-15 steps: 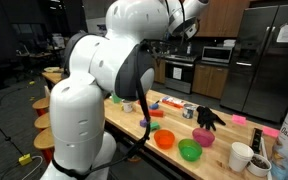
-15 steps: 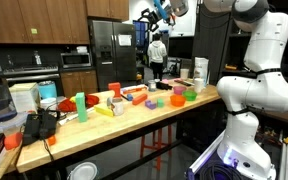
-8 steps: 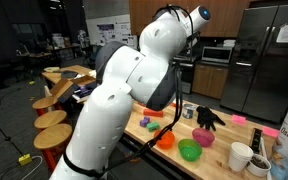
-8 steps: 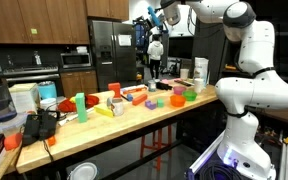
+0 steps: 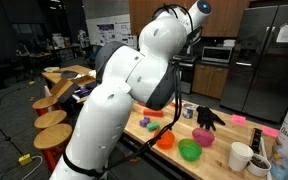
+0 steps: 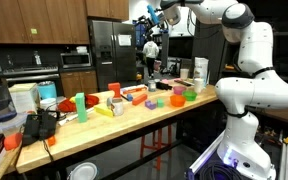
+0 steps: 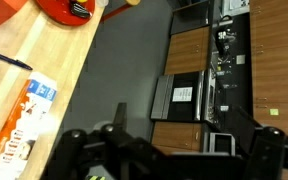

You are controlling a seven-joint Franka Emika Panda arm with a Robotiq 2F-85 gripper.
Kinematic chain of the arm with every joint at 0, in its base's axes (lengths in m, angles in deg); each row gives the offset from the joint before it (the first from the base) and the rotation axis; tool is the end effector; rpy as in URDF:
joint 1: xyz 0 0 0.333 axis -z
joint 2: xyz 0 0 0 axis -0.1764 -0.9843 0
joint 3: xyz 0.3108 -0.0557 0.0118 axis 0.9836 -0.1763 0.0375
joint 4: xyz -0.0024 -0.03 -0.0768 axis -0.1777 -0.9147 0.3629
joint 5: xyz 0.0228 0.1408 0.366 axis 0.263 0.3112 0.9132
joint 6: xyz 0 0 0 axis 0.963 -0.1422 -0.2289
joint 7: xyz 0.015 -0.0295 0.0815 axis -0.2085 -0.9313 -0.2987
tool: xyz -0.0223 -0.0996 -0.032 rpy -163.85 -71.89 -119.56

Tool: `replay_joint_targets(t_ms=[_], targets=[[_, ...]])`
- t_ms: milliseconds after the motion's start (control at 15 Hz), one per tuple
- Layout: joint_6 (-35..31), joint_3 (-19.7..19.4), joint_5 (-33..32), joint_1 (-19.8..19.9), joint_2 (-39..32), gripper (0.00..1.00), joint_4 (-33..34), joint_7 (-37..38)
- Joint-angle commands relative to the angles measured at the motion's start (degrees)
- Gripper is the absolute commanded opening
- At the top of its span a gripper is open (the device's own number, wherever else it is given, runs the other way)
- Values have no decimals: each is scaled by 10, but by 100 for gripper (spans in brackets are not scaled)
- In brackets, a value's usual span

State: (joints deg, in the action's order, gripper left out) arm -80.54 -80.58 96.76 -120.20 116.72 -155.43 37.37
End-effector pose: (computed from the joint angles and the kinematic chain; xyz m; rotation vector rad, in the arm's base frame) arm 0.6497 -0.1149 0.6942 -1.7566 1.1787 -0.3507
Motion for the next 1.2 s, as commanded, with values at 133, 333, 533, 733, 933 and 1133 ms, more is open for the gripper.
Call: replay_joint_targets(t_ms=[133,333,533,733,933,1133], targets=[[1,-4,-33,-10,-17,100,20,87],[-6,5,-35,-6,-25,100,15,116],[-13,11,-39,7,-44,100,9,143],[-71,11,-33,23,-62,100,5,189],[-60,20,-46,15,-41,100,12,174],[-62,20,-47,19,-43,100,12,179]])
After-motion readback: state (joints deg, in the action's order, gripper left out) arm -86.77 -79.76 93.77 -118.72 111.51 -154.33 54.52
